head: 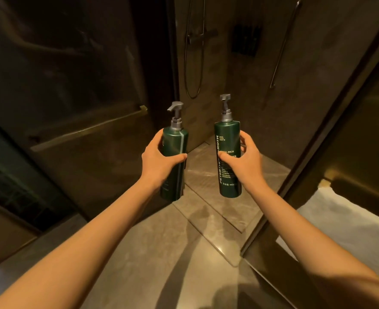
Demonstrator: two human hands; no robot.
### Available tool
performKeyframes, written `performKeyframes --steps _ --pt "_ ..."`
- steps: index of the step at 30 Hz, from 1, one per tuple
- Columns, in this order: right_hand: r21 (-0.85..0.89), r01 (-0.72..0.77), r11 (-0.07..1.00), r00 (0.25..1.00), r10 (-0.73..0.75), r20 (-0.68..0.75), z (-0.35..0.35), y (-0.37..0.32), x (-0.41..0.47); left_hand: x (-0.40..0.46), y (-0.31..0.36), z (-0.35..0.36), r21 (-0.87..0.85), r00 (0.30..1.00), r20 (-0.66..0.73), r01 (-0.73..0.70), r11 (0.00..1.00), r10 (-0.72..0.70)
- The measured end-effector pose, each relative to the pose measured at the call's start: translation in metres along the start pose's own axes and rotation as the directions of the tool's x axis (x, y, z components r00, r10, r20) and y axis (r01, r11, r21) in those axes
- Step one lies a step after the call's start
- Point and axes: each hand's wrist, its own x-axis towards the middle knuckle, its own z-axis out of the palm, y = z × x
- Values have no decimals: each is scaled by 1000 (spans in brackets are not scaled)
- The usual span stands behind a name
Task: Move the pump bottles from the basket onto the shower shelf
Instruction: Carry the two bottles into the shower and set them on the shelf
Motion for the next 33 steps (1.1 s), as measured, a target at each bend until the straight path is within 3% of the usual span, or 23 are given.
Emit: performKeyframes --steps 7,12,18,26,33 --pt "-31 -47 998 999 47 -9 22 34 87 100 -24 48 -34 998 58 37 999 -35" --pt "-43 -65 997 992 60 -112 34 41 173 196 -36 80 -88 993 113 28 996 -18" --pt "-89 -17 996 962 -8 -273 36 21 294 346 -9 118 -115 980 171 -83 990 102" --pt "-130 -119 984 943 72 -326 46 74 396 453 -22 180 -150 949 292 -78 986 119" --pt "-115 -72 991 966 41 -257 44 108 533 555 -19 233 -132 969 226 -70 989 98"
